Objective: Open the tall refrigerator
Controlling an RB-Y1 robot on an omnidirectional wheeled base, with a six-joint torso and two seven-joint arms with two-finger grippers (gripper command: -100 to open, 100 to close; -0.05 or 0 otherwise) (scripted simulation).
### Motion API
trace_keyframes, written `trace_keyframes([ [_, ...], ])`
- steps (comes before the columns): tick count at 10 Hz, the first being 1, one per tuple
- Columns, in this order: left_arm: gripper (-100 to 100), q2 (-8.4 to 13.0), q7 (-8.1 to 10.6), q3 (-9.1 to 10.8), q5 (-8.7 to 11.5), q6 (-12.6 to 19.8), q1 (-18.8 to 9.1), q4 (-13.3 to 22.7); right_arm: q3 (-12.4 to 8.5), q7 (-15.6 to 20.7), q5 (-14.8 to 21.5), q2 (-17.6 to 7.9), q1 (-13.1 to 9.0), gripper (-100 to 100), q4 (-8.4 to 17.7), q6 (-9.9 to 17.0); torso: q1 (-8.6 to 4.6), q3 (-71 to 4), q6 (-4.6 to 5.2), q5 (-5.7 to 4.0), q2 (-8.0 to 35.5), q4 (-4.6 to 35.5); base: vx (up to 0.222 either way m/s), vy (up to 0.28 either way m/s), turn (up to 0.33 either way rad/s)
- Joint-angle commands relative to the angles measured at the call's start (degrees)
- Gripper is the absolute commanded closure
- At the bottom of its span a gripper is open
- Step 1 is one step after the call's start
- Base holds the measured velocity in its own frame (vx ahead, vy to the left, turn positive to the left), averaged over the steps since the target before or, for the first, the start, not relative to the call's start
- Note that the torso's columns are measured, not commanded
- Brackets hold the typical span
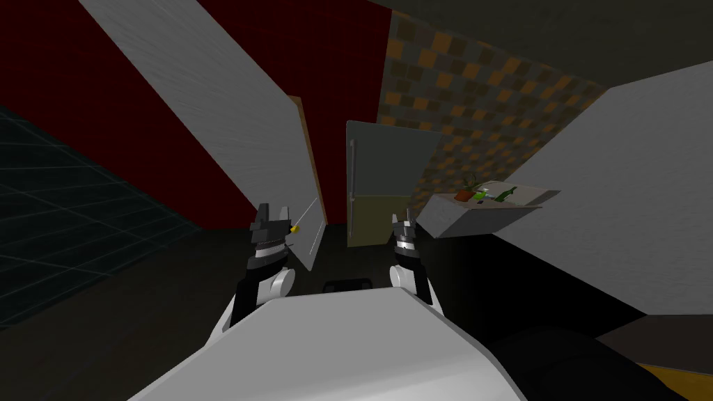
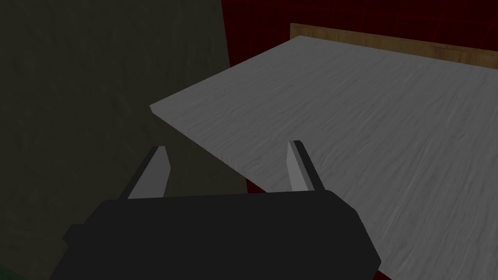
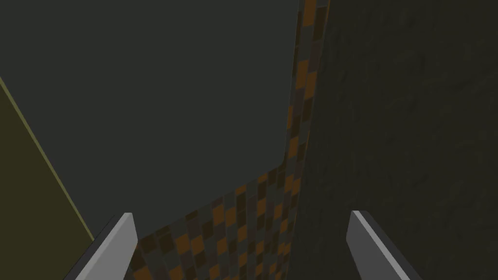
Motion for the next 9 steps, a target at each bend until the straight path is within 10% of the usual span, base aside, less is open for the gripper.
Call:
trace_keyframes([
  [1, 0, 0.0, 0.0, 0.0, 0.0, 0.0, 0.0, 0.0, 0.0, 0.0, 0.0, 0.0, 0.0, 0, 0.0, 0.0, 0.0, -4.67, 0.0, 0.0, 2.32, 2.35, 0.0, 0.0, 0.0],
  [9, 0, 0.0, 0.0, 0.0, 0.0, -0.01, 0.0, -0.02, 0.0, 0.0, 0.0, 0.0, 0.0, 0, -0.02, -0.01, 0.0, -70.73, 0.0, 0.0, 35.39, 35.37, 0.0, 0.0, 0.0],
])
